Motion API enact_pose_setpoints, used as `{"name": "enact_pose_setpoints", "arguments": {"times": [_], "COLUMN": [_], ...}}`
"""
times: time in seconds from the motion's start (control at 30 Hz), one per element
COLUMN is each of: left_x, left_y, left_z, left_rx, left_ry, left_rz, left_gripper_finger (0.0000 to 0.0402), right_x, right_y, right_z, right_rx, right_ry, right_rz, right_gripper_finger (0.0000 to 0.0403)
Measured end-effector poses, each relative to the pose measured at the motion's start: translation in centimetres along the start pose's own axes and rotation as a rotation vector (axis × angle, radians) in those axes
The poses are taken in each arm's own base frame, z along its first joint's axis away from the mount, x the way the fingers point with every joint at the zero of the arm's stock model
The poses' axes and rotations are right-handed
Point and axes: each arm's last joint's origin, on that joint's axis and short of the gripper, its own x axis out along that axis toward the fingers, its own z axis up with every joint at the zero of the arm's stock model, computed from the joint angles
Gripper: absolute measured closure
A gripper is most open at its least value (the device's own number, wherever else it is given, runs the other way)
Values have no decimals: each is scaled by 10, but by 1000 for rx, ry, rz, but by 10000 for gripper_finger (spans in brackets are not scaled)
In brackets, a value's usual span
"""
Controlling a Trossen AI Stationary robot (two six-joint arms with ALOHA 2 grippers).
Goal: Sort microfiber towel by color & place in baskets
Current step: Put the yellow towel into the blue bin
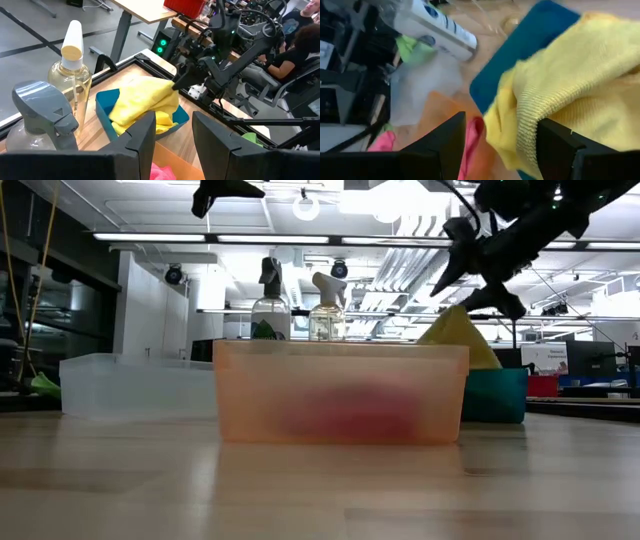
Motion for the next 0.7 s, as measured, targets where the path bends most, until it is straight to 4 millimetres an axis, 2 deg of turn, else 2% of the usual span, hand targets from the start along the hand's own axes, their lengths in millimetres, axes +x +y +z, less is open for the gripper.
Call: {"name": "enact_pose_setpoints", "arguments": {"times": [0.2, 0.37, 0.53, 0.7], "left_x": [0, 0, 0, 0], "left_y": [0, 0, 0, 0], "left_z": [0, 0, 0, 0], "left_rx": [-1, -4, -20, -20], "left_ry": [0, 0, 0, 0], "left_rz": [0, 0, 0, 0], "left_gripper_finger": [284, 284, 284, 284], "right_x": [6, 5, -13, -41], "right_y": [-13, -15, 0, 12], "right_z": [-15, -16, 0, 18], "right_rx": [48, 47, -36, -120], "right_ry": [194, 203, 121, 74], "right_rz": [-124, -153, -214, -356], "right_gripper_finger": [199, 199, 205, 235]}}
